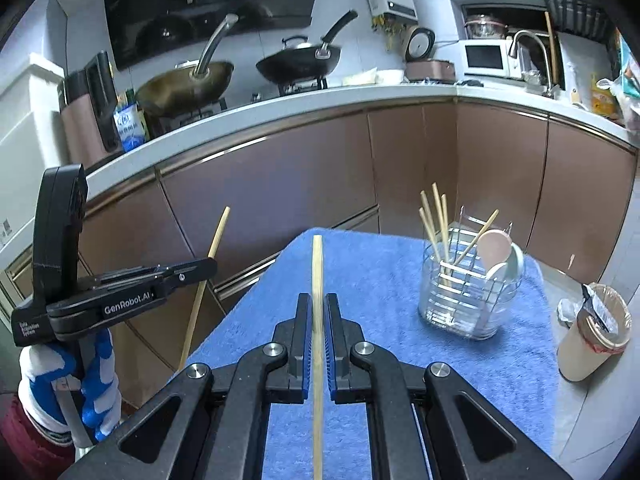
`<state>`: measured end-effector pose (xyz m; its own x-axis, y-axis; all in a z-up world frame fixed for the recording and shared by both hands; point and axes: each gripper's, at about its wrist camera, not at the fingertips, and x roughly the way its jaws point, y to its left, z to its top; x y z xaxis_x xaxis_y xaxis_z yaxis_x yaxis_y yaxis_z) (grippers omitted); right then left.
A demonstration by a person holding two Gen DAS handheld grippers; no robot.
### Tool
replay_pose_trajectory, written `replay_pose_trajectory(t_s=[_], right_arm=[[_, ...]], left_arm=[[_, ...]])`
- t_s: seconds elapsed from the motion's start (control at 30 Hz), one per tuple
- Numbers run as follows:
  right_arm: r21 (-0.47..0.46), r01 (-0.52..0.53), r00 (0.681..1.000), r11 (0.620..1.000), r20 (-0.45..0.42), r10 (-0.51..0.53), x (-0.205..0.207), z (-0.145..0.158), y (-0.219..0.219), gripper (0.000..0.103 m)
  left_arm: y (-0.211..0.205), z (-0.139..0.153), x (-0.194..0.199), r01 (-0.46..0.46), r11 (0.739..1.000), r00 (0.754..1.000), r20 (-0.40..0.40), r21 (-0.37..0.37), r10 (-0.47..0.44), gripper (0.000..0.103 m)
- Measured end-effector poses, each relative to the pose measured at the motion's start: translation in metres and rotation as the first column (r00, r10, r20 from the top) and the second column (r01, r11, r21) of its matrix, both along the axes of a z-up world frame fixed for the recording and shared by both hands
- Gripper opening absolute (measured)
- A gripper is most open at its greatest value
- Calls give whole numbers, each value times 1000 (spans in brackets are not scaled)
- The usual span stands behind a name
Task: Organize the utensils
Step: 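Lift both held chopsticks upright and carry them toward the clear holder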
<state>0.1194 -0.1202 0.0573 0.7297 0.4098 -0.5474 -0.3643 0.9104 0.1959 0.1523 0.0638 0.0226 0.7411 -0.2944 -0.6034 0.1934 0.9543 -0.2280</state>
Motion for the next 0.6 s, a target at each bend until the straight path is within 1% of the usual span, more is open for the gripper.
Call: replay_pose_trajectory(t_s=[0.33,0.6], right_arm=[[61,12,997,998,78,-17,2,18,-22,6],[93,32,984,995,171,-47,18,42,-42,6]], left_arm=[[-14,13,4,25,996,998,51,-82,-21,5],[-33,24,21,64,989,993,109,-130,-50,5]])
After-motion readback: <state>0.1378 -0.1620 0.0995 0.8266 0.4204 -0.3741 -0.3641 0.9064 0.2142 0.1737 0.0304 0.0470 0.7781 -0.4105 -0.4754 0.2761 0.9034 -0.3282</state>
